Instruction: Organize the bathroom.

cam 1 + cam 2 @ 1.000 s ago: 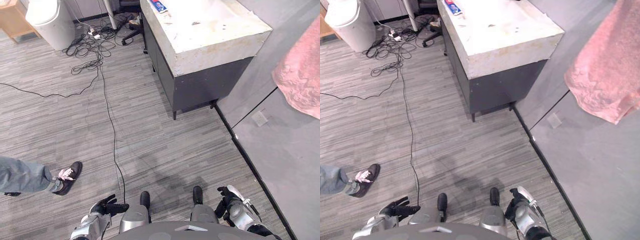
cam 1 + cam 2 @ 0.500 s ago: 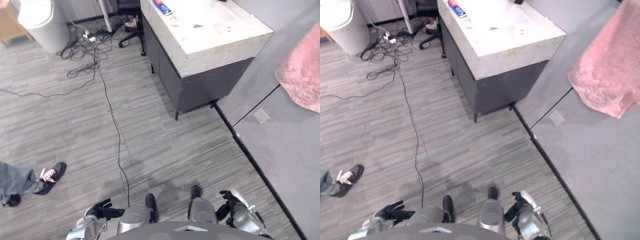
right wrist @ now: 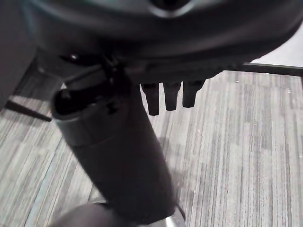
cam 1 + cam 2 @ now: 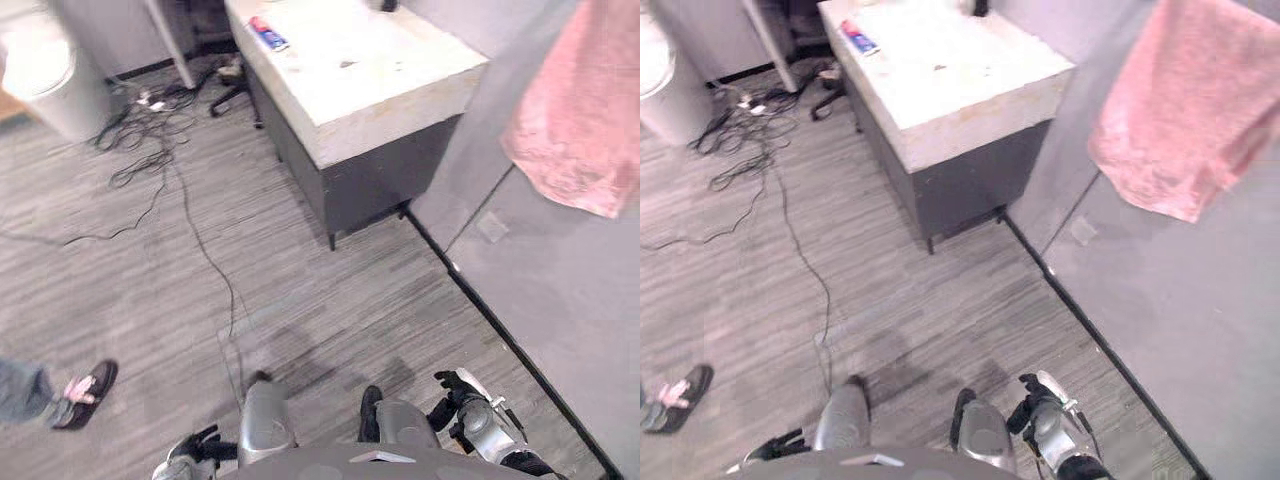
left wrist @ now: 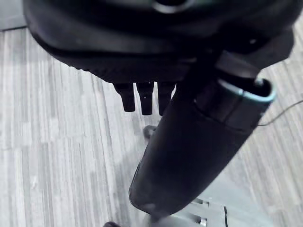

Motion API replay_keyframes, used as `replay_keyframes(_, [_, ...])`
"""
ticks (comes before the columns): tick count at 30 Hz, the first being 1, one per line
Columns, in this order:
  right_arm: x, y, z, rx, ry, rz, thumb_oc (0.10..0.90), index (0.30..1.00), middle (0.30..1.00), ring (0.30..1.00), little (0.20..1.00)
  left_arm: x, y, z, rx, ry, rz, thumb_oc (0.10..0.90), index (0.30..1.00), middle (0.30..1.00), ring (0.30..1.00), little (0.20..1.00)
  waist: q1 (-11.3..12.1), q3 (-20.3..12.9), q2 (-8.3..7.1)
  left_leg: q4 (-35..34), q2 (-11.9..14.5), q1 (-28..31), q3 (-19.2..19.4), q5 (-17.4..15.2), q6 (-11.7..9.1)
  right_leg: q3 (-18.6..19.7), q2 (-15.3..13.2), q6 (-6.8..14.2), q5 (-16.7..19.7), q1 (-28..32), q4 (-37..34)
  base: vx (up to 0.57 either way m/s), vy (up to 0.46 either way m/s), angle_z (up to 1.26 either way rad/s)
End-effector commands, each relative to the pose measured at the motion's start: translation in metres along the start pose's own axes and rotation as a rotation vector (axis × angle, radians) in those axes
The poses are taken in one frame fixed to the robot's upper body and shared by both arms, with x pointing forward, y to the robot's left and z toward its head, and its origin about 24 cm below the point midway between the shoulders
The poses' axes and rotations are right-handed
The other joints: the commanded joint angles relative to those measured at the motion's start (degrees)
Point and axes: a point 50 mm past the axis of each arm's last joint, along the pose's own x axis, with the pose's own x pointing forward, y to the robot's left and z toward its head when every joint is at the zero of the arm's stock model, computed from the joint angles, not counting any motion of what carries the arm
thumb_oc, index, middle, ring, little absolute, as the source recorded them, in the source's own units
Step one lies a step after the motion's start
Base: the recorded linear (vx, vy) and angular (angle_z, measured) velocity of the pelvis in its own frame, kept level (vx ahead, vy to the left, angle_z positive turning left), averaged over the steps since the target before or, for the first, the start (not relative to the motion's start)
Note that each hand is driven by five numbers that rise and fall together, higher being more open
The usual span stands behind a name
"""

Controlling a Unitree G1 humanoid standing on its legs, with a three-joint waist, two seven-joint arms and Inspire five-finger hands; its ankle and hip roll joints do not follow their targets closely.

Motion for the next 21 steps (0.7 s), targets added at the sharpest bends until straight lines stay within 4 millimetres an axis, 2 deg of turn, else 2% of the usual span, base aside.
replay_keyframes(1, [0.0,-0.015,0.018,0.055,-0.101,-0.064,0.8,0.9,0.9,0.9,0.9,-0.004,-0.007,0.051,-0.012,-0.226,-0.059,0.8,0.9,0.9,0.9,0.9,0.85,1.71,-0.38,2.31,-3.87,4.8,5.56,-2.54,0.95,7.63,-9.03,5.78,2.06,0.98,-3.04,-0.01,0.548,-0.18])
replay_keyframes(2, [-0.001,-0.017,0.018,0.064,-0.104,-0.08,0.8,0.9,0.9,0.9,0.9,-0.004,-0.009,0.053,-0.012,-0.221,-0.066,0.8,0.9,0.9,0.9,0.9,0.59,1.72,-0.16,2.85,-5.75,4.67,6.82,-4.12,1.19,6.95,-11.67,7.45,3.26,0.42,-3.16,0.05,0.437,-0.02])
replay_keyframes(4, [-0.002,-0.02,0.019,0.091,-0.103,-0.098,0.8,0.9,0.9,0.9,0.9,-0.005,-0.009,0.051,0.025,-0.213,-0.067,0.8,0.9,0.9,0.9,0.9,0.74,2.21,-0.06,5.59,-9.09,3.75,5.05,-6.8,1.86,7.88,-14.15,8.98,4.92,-0.19,-3.12,0.08,0.402,0.25])
replay_keyframes(6, [-0.003,-0.021,0.022,0.085,-0.121,-0.115,0.8,0.9,0.9,0.9,0.9,-0.006,-0.004,0.048,0.029,-0.208,-0.062,0.8,0.9,0.9,0.9,0.9,1.29,2.84,0.01,7.01,-10.85,3.83,5.36,-8.63,2.72,7.85,-16.09,10.37,6.39,0.1,-3.83,0.08,0.313,0.21])
replay_keyframes(9, [-0.003,-0.021,0.024,0.074,-0.123,-0.122,0.8,0.9,0.9,0.9,0.9,-0.006,0.005,0.039,0.023,-0.19,-0.041,0.8,0.9,0.9,0.9,0.9,2.18,3.03,0.26,7.14,-12.4,4.73,6.27,-9.83,3.95,7.09,-18.05,10.52,7.72,1.16,-4.36,0.1,0.195,-0.17])
replay_keyframes(11, [-0.004,-0.018,0.021,0.06,-0.112,-0.122,0.8,0.9,0.9,0.9,0.9,-0.008,0.015,0.025,0.036,-0.168,-0.019,0.8,0.9,0.9,0.9,0.9,3.71,2.77,0.53,7.52,-12.89,6.0,8.96,-11.31,4.92,2.83,-20.53,9.83,8.84,1.36,-2.7,0.23,0.21,-0.57])
replay_keyframes(12, [-0.004,-0.015,0.018,0.048,-0.107,-0.111,0.8,0.9,0.9,0.9,0.9,-0.011,0.023,0.014,0.037,-0.152,0.003,0.8,0.9,0.9,0.9,0.9,4.83,2.48,0.29,8.07,-12.54,7.29,13.14,-12.6,5.87,-2.77,-20.81,9.74,8.4,0.59,-0.6,0.25,0.094,-0.86])
replay_keyframes(13, [-0.004,-0.015,0.019,0.042,-0.108,-0.106,0.8,0.9,0.9,0.9,0.9,-0.012,0.027,0.009,0.031,-0.146,0.018,0.8,0.9,0.9,0.9,0.9,4.85,2.4,-0.11,7.86,-12.45,8.36,14.74,-13.23,6.13,-3.95,-19.58,10.03,8.62,-0.4,-1.0,0.29,-0.018,-1.01])
replay_keyframes(14, [-0.004,-0.014,0.019,0.055,-0.113,-0.101,0.8,0.9,0.9,0.9,0.9,-0.012,0.03,0.012,0.048,-0.157,0.033,0.8,0.9,0.9,0.9,0.9,3.65,2.18,-1.09,7.3,-12.28,9.37,16.17,-14.0,5.92,-2.57,-15.41,10.59,10.19,-2.81,-4.91,0.23,-0.171,-1.08])
replay_keyframes(15, [-0.004,-0.013,0.018,0.07,-0.114,-0.099,0.8,0.9,0.9,0.9,0.9,-0.012,0.032,0.021,0.076,-0.177,0.034,0.8,0.9,0.9,0.9,0.9,2.65,2.04,-2.68,7.64,-13.23,9.41,15.88,-15.15,5.79,-1.64,-12.97,11.2,13.36,-5.38,-9.06,0.24,-0.26,-1.12])
replay_keyframes(16, [-0.004,-0.012,0.02,0.082,-0.12,-0.091,0.8,0.9,0.9,0.9,0.9,-0.013,0.034,0.034,0.105,-0.202,0.037,0.8,0.9,0.9,0.9,0.9,2.64,2.53,-3.55,8.22,-13.2,9.79,16.68,-16.44,5.71,-4.99,-12.99,11.96,15.09,-7.55,-9.09,0.3,-0.237,-0.92])
replay_keyframes(17, [-0.004,-0.013,0.022,0.07,-0.129,-0.079,0.8,0.9,0.9,0.9,0.9,-0.014,0.036,0.045,0.118,-0.223,0.043,0.8,0.9,0.9,0.9,0.9,2.82,2.68,-3.01,8.55,-11.6,10.93,18.88,-17.71,5.3,-8.92,-13.84,12.42,13.74,-8.04,-7.11,0.22,-0.147,-0.25])
replay_keyframes(18, [-0.004,-0.013,0.022,0.07,-0.129,-0.079,0.8,0.9,0.9,0.9,0.9,-0.014,0.036,0.045,0.118,-0.223,0.043,0.8,0.9,0.9,0.9,0.9,2.82,2.68,-3.01,8.55,-11.6,10.93,18.88,-17.71,5.3,-8.92,-13.84,12.42,13.74,-8.04,-7.11,0.13,-0.095,0.07])
replay_keyframes(20, [-0.004,-0.016,0.022,0.059,-0.126,-0.076,0.8,0.9,0.9,0.9,0.9,-0.015,0.035,0.056,0.098,-0.246,0.035,0.8,0.9,0.9,0.9,0.9,1.73,2.28,-3.32,10.18,-10.54,10.4,20.14,-17.16,5.03,-6.49,-11.52,10.51,12.52,-7.45,-7.23,0.16,-0.153,0.1])
replay_keyframes(21, [-0.005,-0.017,0.021,0.093,-0.114,-0.076,0.8,0.9,0.9,0.9,0.9,-0.016,0.027,0.069,0.108,-0.263,0.008,0.8,0.9,0.9,0.9,0.9,0.78,1.56,-3.48,13.83,-9.27,9.31,19.73,-17.64,3.95,-5.34,-9.79,8.72,10.53,-5.96,-7.04,0.33,-0.2,0.05])
